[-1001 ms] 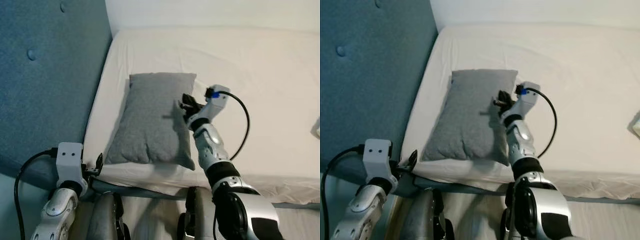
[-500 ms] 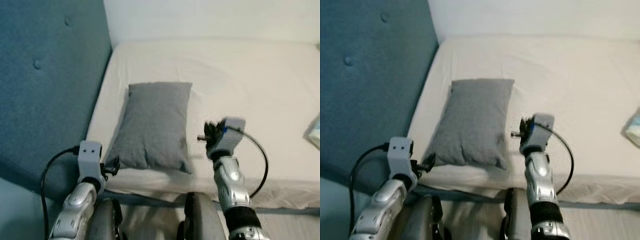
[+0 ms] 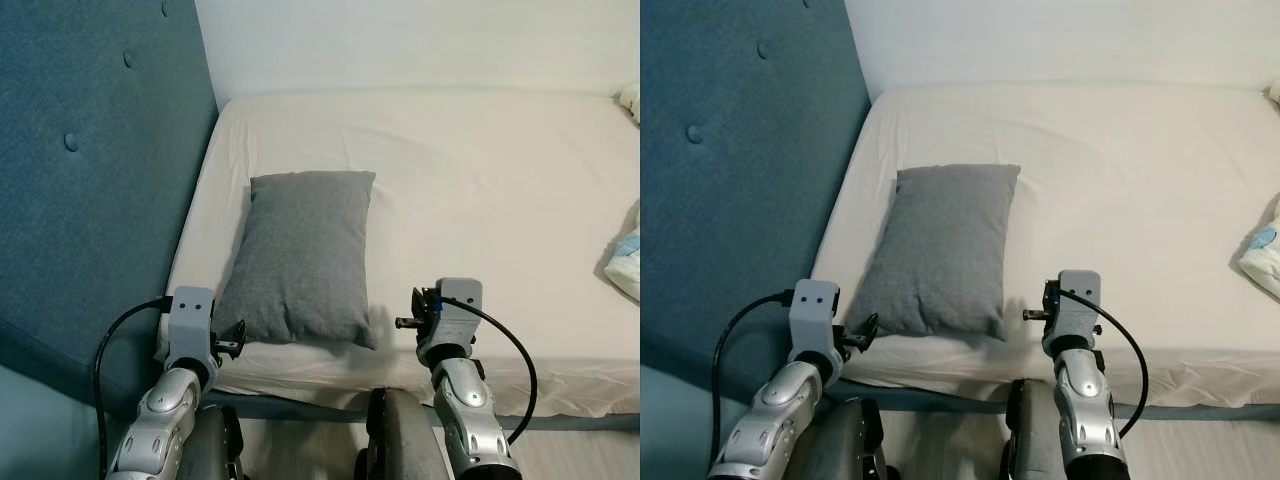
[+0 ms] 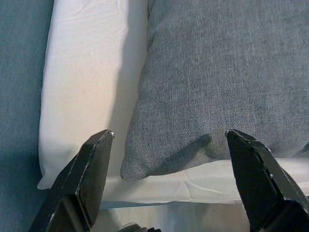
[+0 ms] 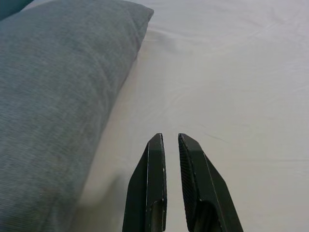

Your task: Clean up the room

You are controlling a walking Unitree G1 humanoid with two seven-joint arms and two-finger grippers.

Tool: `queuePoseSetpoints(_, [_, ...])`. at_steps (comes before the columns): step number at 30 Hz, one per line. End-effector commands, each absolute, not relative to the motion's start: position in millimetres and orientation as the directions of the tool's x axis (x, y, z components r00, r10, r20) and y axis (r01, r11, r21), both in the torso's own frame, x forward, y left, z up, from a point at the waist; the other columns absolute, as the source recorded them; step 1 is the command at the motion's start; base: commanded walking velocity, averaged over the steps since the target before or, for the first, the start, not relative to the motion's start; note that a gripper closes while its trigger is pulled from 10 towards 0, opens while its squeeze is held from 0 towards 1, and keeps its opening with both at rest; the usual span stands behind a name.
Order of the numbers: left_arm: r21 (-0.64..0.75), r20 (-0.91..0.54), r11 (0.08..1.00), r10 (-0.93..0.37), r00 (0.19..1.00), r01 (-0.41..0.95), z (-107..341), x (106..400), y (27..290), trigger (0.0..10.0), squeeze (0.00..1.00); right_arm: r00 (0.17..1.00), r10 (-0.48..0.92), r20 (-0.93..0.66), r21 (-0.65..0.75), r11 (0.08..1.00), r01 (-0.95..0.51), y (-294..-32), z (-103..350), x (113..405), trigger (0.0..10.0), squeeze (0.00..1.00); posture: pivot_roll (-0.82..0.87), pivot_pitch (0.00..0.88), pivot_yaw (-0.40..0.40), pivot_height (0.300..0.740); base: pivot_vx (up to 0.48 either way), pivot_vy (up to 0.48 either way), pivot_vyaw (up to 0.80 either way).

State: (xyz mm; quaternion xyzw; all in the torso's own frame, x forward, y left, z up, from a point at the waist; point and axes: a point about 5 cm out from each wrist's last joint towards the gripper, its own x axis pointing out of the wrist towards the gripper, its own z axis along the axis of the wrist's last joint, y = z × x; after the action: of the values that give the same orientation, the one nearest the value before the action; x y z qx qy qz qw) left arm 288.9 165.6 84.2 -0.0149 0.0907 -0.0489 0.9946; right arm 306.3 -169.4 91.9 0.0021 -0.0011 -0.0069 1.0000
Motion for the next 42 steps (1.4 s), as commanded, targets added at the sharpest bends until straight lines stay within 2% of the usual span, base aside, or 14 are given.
queuePoseSetpoints(1, [-0.065,-0.186,0.995,-0.090,0.978,0.079,80,284,169,10.0,0.00,0.999,-0.022,-0.040,0.030,0.999,0.024,-170,84,301,10.0,0.00,0.02,0.202,-0.009,0.590,0.000,0.000,0.00])
queuePoseSetpoints(12, [-0.050,-0.145,0.996,-0.077,0.986,0.070,84,286,175,10.0,0.00,0.999,0.024,-0.027,0.034,0.999,-0.023,-166,90,296,10.0,0.00,0.02,0.204,-0.014,0.595,0.000,0.000,0.00])
queuePoseSetpoints(31, [-0.026,-0.127,0.996,-0.089,0.988,0.086,85,296,167,10.0,0.00,0.996,0.045,-0.073,0.054,0.998,-0.041,-164,84,291,10.0,0.00,0.02,0.178,-0.020,0.670,0.000,0.000,0.00])
queuePoseSetpoints(38, [-0.064,-0.173,0.997,-0.045,0.984,0.035,80,297,171,10.0,0.00,0.991,0.074,-0.114,0.036,0.997,-0.070,-159,78,290,10.0,0.00,0.01,0.171,-0.021,0.670,0.000,0.000,0.00])
queuePoseSetpoints(42, [-0.007,-0.159,1.000,-0.030,0.987,0.029,80,298,173,10.0,0.00,0.989,0.087,-0.116,0.034,0.996,-0.083,-158,78,290,10.0,0.00,0.01,0.164,-0.028,0.670,0.000,0.000,0.00])
